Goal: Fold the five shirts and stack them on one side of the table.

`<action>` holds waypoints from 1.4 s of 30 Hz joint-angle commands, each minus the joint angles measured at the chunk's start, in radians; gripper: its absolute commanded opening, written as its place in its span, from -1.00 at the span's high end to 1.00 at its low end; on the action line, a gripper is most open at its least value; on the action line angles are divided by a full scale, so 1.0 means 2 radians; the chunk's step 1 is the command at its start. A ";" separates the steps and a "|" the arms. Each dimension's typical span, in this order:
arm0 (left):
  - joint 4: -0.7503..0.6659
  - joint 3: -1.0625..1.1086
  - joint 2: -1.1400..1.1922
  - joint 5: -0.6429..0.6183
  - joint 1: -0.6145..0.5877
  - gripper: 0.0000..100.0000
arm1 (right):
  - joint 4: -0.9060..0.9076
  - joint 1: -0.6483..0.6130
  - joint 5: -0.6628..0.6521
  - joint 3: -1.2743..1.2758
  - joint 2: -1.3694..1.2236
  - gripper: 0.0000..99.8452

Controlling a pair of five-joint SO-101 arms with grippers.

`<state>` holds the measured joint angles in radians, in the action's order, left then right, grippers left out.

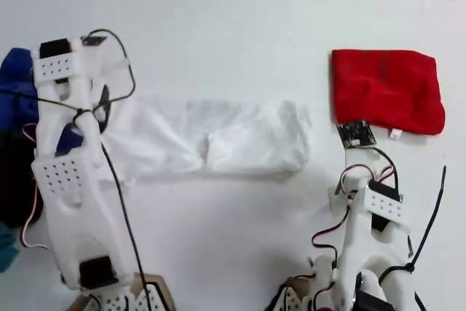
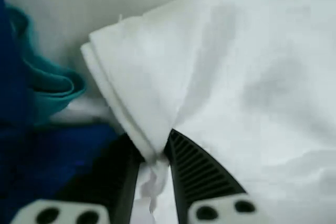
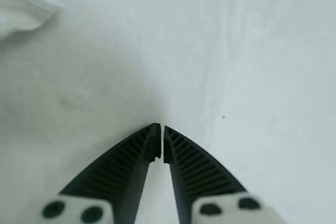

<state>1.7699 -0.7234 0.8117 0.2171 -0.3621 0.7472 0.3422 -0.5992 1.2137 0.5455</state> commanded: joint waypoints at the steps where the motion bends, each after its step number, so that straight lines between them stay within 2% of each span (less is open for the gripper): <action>1: 0.009 0.052 -0.122 -0.018 0.064 0.95 | -0.008 0.003 0.000 -0.002 0.018 0.96; 4: 0.008 0.096 -0.204 -0.018 0.131 0.95 | -0.008 0.003 0.000 -0.002 0.018 0.96; 8: 0.003 0.096 -0.272 -0.016 0.218 0.95 | -0.008 0.003 0.000 -0.002 0.018 0.96; 15: -0.021 0.038 -0.285 -0.015 0.329 0.95 | -0.008 0.006 0.002 -0.002 0.019 0.96; 19: -0.065 0.032 -0.285 -0.015 0.377 0.95 | -0.013 0.007 0.041 -0.002 0.020 0.96; 25: -0.143 0.034 -0.273 -0.019 0.432 0.95 | -0.038 0.046 0.047 -0.002 0.020 0.96; 32: -0.195 0.029 -0.178 -0.020 0.475 0.95 | -0.068 0.095 0.120 -0.004 0.020 0.96; 42: -0.205 0.029 -0.147 -0.016 0.499 0.92 | -0.069 0.094 0.120 -0.003 0.020 0.96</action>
<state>1.3786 -0.6206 0.5294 0.1864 0.6245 0.6229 0.5232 -0.3659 1.2137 0.5455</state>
